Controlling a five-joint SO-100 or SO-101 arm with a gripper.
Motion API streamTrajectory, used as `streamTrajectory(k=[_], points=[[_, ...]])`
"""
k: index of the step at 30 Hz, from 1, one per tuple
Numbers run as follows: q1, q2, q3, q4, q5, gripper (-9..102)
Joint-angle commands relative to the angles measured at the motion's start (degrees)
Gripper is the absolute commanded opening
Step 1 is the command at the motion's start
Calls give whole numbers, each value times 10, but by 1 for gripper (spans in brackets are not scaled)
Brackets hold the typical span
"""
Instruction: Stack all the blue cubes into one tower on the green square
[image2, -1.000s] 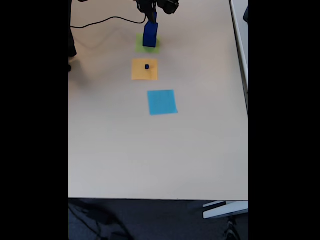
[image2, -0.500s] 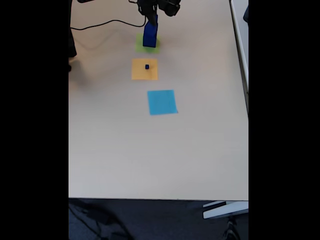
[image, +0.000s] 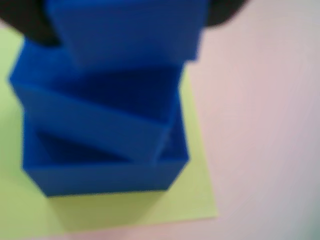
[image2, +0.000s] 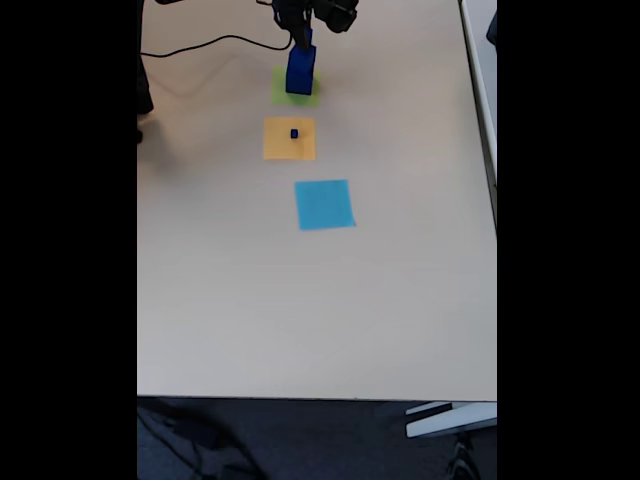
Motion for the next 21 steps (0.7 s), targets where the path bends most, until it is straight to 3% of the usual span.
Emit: streamTrajectory(k=[1, 21], points=[[-6, 4, -4, -8, -2, 3], [13, 6, 0, -14, -34, 3]])
